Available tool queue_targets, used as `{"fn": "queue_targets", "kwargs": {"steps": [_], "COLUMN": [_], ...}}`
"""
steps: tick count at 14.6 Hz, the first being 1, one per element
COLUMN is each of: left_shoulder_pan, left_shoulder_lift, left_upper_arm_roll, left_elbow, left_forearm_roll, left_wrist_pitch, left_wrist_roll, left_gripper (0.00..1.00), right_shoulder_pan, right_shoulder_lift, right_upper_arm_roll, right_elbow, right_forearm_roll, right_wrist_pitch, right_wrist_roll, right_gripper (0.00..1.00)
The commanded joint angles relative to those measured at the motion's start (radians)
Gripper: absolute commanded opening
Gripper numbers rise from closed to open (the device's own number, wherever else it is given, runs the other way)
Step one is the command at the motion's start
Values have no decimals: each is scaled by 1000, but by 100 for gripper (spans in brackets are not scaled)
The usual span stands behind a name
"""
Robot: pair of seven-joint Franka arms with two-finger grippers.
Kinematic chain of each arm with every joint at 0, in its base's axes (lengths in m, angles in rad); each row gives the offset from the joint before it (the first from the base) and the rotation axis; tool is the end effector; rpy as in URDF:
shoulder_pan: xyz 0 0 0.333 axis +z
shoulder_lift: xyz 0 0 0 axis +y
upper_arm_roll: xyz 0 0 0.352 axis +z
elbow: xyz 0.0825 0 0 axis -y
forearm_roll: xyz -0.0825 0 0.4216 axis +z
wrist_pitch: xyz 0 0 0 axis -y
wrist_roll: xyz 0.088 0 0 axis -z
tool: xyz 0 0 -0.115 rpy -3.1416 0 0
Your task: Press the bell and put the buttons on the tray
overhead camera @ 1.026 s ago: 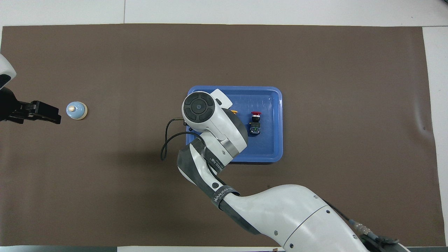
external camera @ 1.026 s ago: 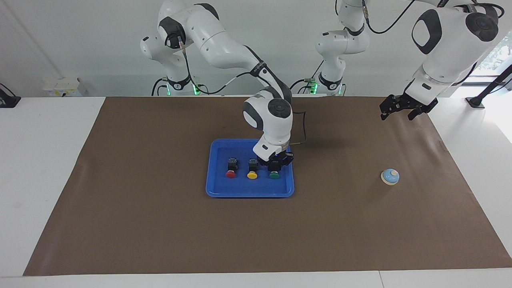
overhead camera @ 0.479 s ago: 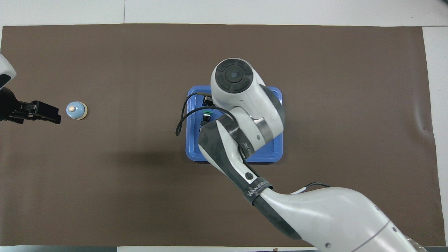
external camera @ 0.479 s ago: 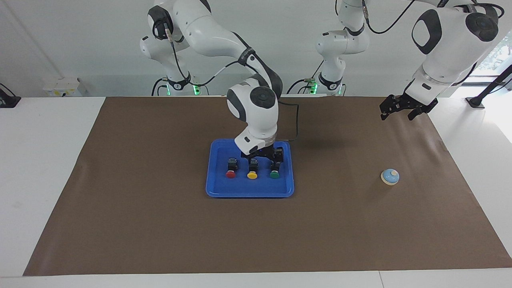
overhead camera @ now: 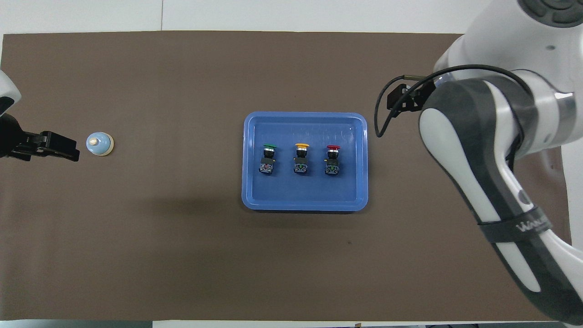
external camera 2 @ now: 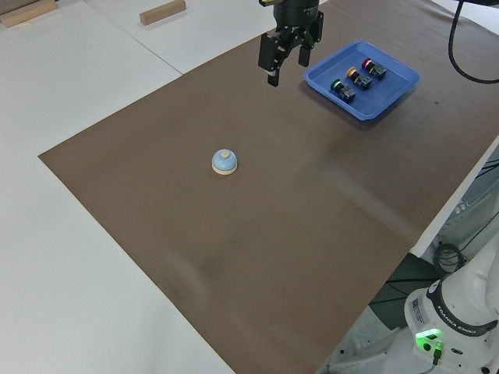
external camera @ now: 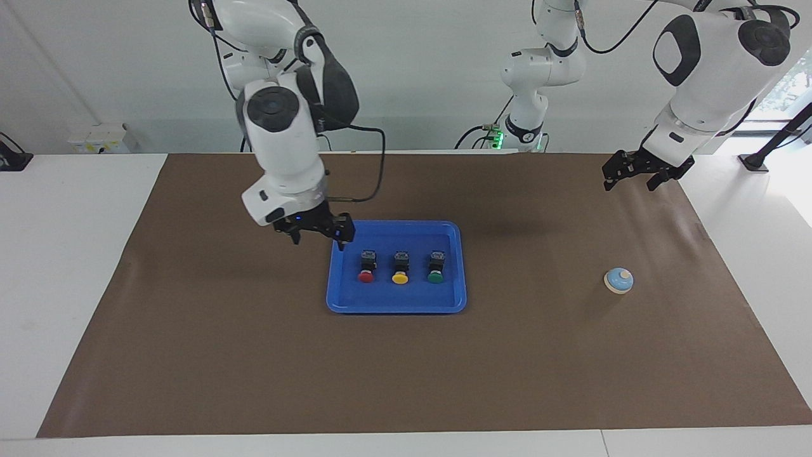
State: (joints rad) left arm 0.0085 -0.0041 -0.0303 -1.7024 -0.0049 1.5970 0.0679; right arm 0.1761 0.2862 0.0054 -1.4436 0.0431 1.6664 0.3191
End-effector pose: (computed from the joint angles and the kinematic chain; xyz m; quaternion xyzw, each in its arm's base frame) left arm 0.5855 -0.0133 0.5902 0.9977 -0.0446 -0.0506 0.0036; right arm 0.6764 0.1283 0.5419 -0.9967 0.0715 0.0362 0.0136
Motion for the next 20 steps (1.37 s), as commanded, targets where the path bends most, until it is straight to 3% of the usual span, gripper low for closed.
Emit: {"fn": "queue_targets", "kwargs": {"steps": [1, 6, 9, 12, 15, 20], "left_shoulder_pan": [4, 2, 4, 4, 4, -7], "left_shoulder_lift": [-19, -19, -19, -19, -19, -20], "left_upper_arm_roll": [0, 1, 0, 1, 0, -2], "left_elbow": [-14, -14, -14, -14, -14, -28], "left_forearm_roll": [6, 6, 6, 6, 6, 6], "left_wrist_pitch": [14, 14, 12, 14, 14, 62], "left_wrist_roll": [6, 6, 6, 6, 6, 12], "left_gripper": [100, 100, 100, 100, 100, 100], "right_shoulder_pan": [-90, -168, -170, -178, -202, -221], "right_shoulder_lift": [-48, -189, -303, -360, -377, -340], "right_upper_arm_roll": [18, 10, 7, 7, 5, 7], "right_elbow": [-34, -52, -139, -251, -304, -232], "right_forearm_roll": [35, 34, 29, 20, 18, -29], "right_wrist_pitch": [-25, -167, -201, -183, -96, -131], "right_wrist_roll": [-119, -233, -235, -245, -302, -324], "right_gripper": [100, 100, 100, 100, 100, 100]}}
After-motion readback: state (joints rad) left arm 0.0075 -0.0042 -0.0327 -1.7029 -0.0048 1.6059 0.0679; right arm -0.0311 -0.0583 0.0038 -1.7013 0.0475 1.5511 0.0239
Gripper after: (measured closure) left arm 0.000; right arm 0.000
